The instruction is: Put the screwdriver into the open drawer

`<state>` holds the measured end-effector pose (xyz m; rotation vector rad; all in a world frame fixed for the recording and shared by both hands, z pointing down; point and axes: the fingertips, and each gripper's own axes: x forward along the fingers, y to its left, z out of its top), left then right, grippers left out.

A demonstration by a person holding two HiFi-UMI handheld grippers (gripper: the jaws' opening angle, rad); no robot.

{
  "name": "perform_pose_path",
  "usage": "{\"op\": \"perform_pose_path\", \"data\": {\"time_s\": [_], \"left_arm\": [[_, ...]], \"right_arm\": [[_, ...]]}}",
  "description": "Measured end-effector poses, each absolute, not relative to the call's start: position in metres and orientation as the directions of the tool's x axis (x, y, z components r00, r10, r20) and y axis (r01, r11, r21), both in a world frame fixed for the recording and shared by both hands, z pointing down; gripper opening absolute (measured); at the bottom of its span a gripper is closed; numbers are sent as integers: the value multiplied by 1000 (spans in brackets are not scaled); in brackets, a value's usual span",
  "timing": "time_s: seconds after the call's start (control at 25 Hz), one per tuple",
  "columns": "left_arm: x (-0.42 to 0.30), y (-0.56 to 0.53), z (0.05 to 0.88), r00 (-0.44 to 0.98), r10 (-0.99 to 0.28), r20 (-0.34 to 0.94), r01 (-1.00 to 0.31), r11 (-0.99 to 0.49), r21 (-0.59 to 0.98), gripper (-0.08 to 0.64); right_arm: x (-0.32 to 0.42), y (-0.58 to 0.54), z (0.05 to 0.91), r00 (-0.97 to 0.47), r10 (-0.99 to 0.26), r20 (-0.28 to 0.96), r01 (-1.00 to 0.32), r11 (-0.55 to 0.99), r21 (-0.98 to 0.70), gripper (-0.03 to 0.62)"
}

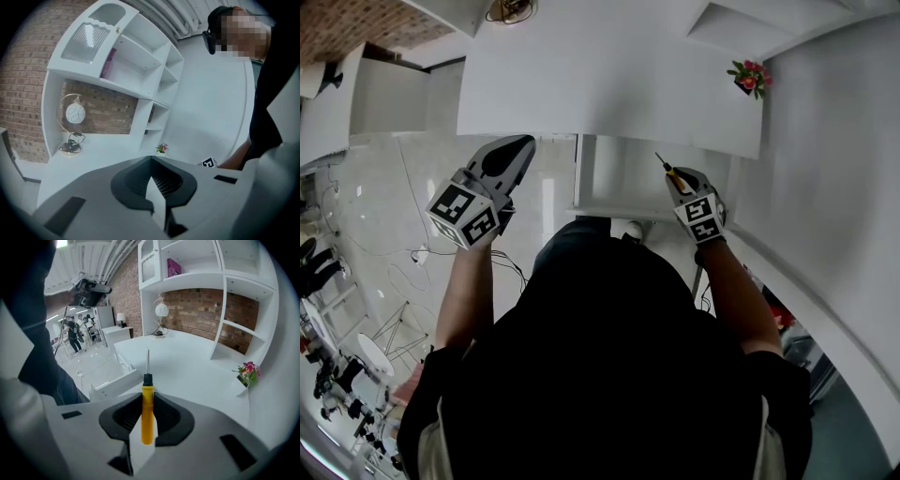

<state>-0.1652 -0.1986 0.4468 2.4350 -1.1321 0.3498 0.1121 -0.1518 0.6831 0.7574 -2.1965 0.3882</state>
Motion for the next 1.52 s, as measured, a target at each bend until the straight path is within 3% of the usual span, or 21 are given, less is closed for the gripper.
{"op": "perform_pose_path", "data": {"time_s": [0.36, 1.52], "left_arm": [[-175, -198, 464, 629, -652, 423, -776, -559, 291, 15], [-193, -210, 500, 607, -635, 479, -794, -518, 319, 15]], "right_arm": [[112, -145, 721, -482, -359, 799, -555, 831, 38, 83], [105, -144, 820, -402, -222, 888, -510, 860, -16, 83]]}}
